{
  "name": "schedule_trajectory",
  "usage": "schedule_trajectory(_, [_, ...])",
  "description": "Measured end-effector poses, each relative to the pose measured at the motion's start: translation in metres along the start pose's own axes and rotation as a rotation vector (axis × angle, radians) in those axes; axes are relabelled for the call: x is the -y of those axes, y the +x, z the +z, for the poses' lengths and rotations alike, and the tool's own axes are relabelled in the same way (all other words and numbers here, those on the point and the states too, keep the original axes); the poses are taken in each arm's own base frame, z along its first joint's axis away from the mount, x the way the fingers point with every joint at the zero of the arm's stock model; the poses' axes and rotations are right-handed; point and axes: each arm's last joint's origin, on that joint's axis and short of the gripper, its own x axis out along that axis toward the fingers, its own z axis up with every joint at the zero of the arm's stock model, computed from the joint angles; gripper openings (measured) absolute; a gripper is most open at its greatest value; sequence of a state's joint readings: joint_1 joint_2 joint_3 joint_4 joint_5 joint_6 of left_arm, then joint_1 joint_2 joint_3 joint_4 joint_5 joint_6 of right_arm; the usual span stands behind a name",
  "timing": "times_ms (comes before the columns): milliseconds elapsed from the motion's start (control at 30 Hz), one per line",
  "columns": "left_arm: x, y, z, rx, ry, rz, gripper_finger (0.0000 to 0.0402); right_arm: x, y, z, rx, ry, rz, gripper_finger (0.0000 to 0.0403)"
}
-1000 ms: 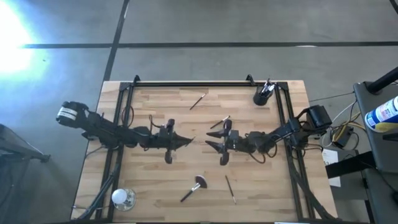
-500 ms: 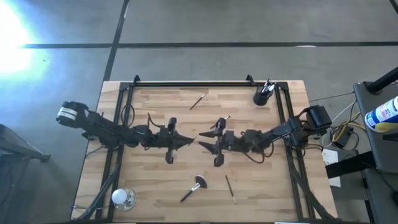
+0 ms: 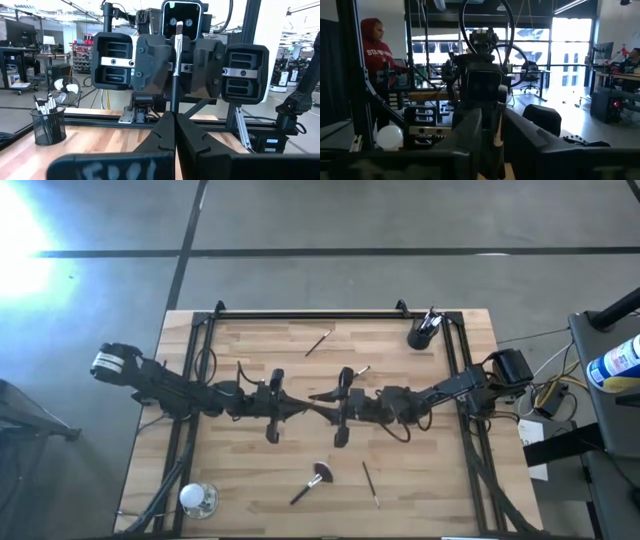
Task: Put items in baskets/containers
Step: Put the eyeshadow brush into the pen holder
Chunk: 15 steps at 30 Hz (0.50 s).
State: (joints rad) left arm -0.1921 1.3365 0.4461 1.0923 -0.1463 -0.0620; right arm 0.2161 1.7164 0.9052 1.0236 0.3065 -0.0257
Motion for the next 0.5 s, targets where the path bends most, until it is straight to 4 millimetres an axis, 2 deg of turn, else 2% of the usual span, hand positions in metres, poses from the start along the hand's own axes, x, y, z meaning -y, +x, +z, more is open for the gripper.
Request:
schedule_trajectory(100, [0.000, 0.000, 0.000, -0.001, 0.000, 0.000, 0.0001, 0.001, -0.001, -0.002, -0.004, -0.004, -0.001, 0.0025])
schedule_trajectory(133, [0.000, 0.000, 0.000, -0.002, -0.002, 0.000, 0.0001, 0.001, -0.001, -0.002, -0.005, -0.007, -0.002, 0.0020])
schedule_trajectory(333, [-0.001, -0.004, -0.003, -0.025, -0.016, 0.006, 0.0026, 0.003, -0.005, 0.000, -0.004, -0.015, -0.013, 0.0017])
schedule_trajectory(500, [-0.006, -0.015, -0.011, -0.057, 0.030, 0.043, 0.0058, 0.015, -0.017, 0.015, -0.036, -0.041, -0.110, 0.0015])
